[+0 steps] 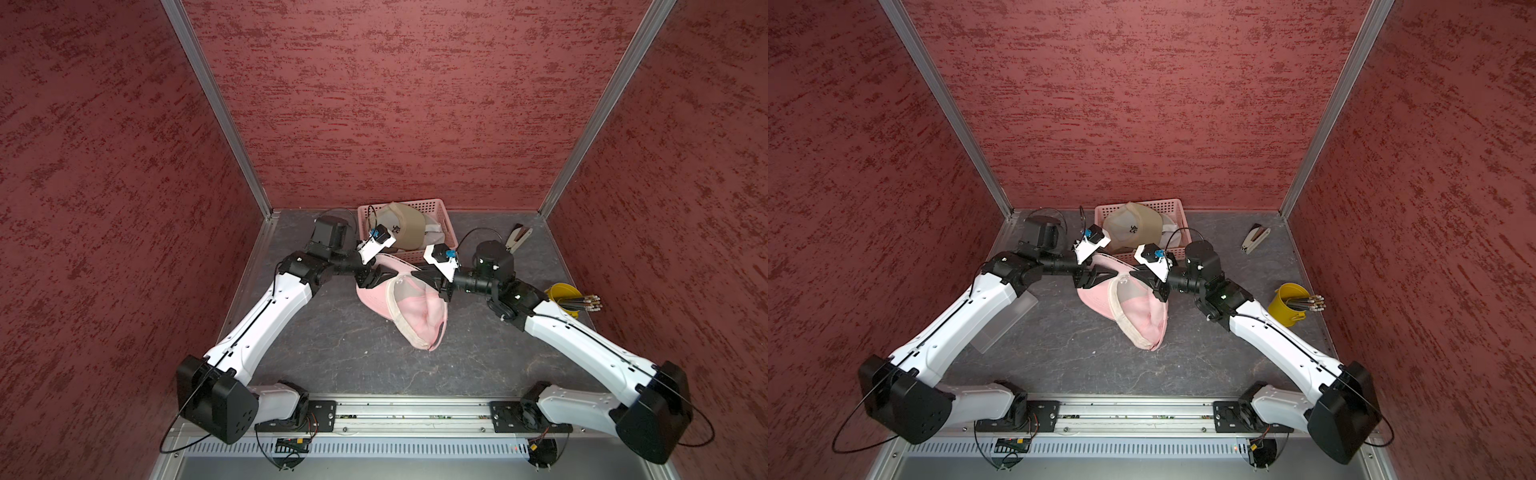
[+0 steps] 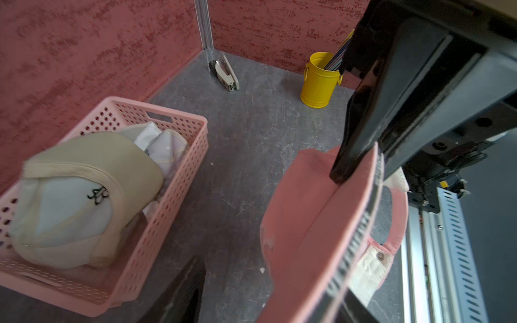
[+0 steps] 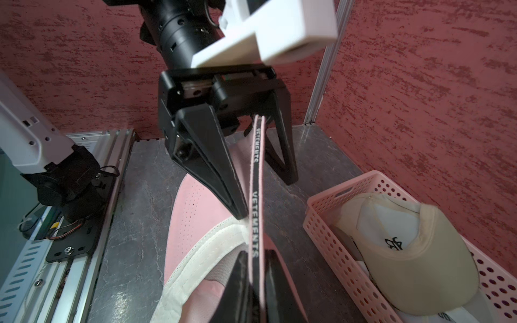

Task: Turn the baseball cap inside out
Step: Turn over the baseball cap.

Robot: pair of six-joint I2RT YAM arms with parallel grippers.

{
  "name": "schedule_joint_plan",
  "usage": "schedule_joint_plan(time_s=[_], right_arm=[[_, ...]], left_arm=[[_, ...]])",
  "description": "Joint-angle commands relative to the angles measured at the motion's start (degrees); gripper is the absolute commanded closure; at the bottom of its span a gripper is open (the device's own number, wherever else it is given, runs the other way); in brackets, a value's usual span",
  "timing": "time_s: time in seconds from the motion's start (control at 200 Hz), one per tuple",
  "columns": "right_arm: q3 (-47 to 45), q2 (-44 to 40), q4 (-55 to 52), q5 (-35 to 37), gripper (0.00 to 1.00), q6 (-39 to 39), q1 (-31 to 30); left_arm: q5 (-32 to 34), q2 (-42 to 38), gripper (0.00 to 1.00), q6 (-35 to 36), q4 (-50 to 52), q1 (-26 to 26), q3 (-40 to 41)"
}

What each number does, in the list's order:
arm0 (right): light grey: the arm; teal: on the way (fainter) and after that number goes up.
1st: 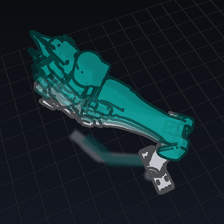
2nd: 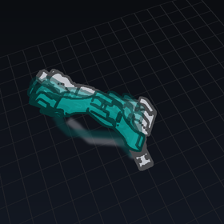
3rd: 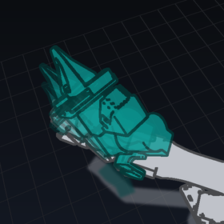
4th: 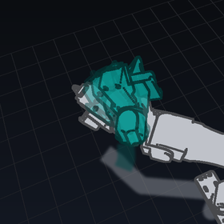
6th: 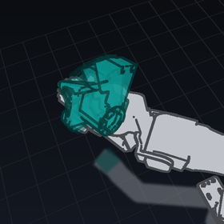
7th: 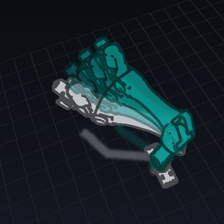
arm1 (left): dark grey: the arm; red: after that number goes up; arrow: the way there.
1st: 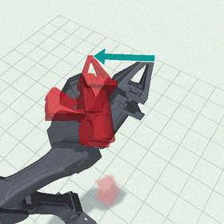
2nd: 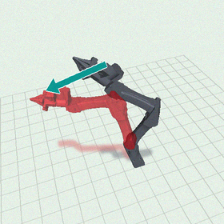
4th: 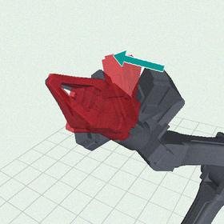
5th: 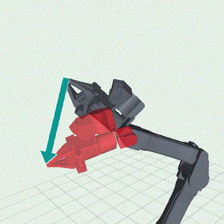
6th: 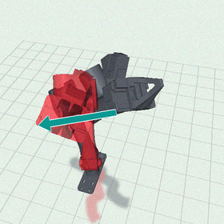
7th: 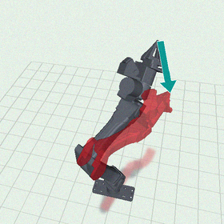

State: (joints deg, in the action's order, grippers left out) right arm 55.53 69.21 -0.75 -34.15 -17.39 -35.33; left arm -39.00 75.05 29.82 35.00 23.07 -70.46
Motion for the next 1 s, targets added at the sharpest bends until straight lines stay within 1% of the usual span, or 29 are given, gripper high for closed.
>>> schedule_joint_plan(time_s=[0.0,0.02,0.065,0.105,0.13,0.21,0.255,0.301,0.361,0.376,0.391,0.461,0.541,0.661,0.711,0.761,0.791,0.867,0.897,0.962,0.997], right_arm=[[3.39,-0.99,1.81,-4.34,0.97,0.49,0.66],[3.36,-0.84,1.97,-3.93,0.97,0.51,0.64],[3.51,-0.4,2.37,-2.08,0.96,0.53,0.67],[3.62,0.06,2.43,-0.27,0.95,0.52,0.77],[3.62,0.25,2.62,0.84,0.94,0.5,1.03],[2.9,0.95,4.12,4.68,0.92,1.62,2.21],[2.26,1.1,5.54,7.79,0.87,2.89,2.82],[1.56,0.93,6.55,10.61,0.75,4.39,3.49],[0.8,0.31,7.48,14.99,0.44,6.24,3.9],[0.65,0.09,7.52,16.31,0.39,6.57,3.87],[0.51,-0.21,7.52,17.52,0.36,6.83,3.91],[-0.47,-2.03,7.24,22.76,0.27,7.62,4.12],[-1.9,-4.77,5.65,27.16,0.21,7.42,4.14],[-4.91,-9.3,4.57,29.65,0.15,8.56,4.18],[-5.96,-10.74,3.92,28.71,0.16,9.0,4.14],[-7.1,-11.82,3.68,27.37,0.22,9.64,3.98],[-7.62,-12.15,3.43,25.77,0.29,10.25,3.88],[-8.53,-11.81,3.45,21.87,0.52,12.04,3.12],[-8.88,-11.29,4.13,20.64,0.59,12.87,2.68],[-9.55,-9.12,6.87,19.07,0.73,14.92,1.32],[-9.48,-7.34,8.37,18.95,0.78,16.39,0.93]], left_arm=[[-0.12,-0.24,0.54,0.99,3.34,1.16,-0.28],[-0.34,-0.38,0.58,0.79,3.69,1.52,-0.3],[-0.85,-0.6,0.72,0.29,4.53,2.37,-0.77],[-1.29,-0.62,0.87,-0.26,5.87,2.93,-1.4],[-1.21,-0.61,1.0,-0.81,6.68,3.26,-1.9],[-0.22,-0.62,1.0,-3.94,7.94,3.8,-3.28],[0.48,-0.68,1.0,-5.56,8.37,4.14,-3.79],[0.85,-0.77,1.0,-7.24,8.58,4.47,-4.14],[1.01,-0.78,1.0,-10.0,8.85,4.61,-4.42],[1.33,-0.71,1.0,-11.02,8.85,4.6,-4.62],[1.76,-0.63,1.0,-11.91,8.85,4.61,-4.68],[5.37,0.04,1.0,-17.58,8.6,4.49,-5.41],[8.78,0.75,1.0,-23.35,7.38,4.33,-5.58],[13.57,1.02,1.0,-30.64,4.51,4.34,-5.22],[14.54,0.98,1.0,-32.77,3.49,4.55,-5.2],[16.22,0.79,1.0,-34.5,2.44,5.14,-5.24],[16.94,0.72,1.0,-34.98,2.03,5.71,-5.37],[20.08,0.63,1.0,-35.57,1.76,7.33,-6.27],[20.36,0.71,1.0,-35.58,1.73,7.77,-6.62],[20.97,0.71,1.0,-35.28,1.33,8.71,-7.22],[21.03,0.72,1.0,-34.98,1.39,9.19,-7.43]])
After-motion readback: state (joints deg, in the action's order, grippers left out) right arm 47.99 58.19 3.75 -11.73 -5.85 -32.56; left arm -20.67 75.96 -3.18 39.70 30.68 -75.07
